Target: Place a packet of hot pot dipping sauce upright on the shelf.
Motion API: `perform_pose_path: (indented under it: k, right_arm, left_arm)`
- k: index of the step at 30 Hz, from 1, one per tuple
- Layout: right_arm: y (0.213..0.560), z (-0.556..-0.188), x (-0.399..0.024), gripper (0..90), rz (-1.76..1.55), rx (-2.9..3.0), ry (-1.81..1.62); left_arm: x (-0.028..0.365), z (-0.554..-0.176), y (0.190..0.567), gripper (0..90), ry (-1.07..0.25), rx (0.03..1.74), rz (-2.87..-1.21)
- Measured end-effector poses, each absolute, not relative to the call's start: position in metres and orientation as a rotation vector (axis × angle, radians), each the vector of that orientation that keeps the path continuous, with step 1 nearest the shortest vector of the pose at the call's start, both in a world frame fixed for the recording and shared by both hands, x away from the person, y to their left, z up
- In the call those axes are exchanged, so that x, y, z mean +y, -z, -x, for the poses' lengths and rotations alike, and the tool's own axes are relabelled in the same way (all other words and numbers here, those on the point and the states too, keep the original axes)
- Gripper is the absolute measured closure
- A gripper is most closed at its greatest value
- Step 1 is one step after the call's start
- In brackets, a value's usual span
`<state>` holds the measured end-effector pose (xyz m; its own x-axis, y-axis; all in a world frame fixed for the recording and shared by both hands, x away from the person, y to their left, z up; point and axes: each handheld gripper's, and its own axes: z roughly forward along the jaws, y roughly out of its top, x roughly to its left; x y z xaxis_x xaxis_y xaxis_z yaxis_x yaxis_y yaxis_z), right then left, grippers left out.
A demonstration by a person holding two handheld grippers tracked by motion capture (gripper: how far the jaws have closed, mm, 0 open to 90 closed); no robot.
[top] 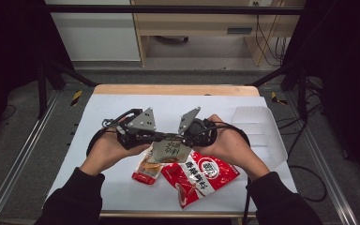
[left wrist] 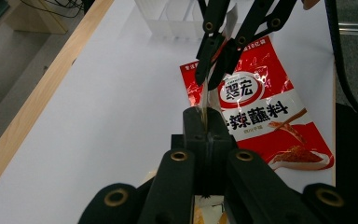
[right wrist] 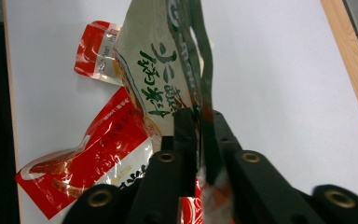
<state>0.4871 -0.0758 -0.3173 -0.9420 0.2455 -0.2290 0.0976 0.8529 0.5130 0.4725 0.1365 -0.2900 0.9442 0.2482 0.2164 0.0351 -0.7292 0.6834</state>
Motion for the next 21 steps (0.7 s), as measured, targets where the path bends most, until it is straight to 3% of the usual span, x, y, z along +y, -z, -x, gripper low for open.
perform_pose_path:
  k: [12, 17, 21]
  right_arm:
    - [0.307, -0.487, -0.076, 90.0, -0.272, 2.746, -0.718]
    - [0.301, -0.490, -0.078, 90.0, -0.269, 2.748, -0.649]
    - [0.295, -0.494, -0.086, 90.0, -0.283, 2.739, -0.610]
  left_arm:
    - [0.142, -0.475, 0.293, 89.9, -0.377, 0.241, -2.314]
    - [0.140, -0.471, 0.298, 76.8, -0.388, 0.253, -2.282]
    - [0.142, -0.465, 0.302, 52.8, -0.433, 0.286, -2.246]
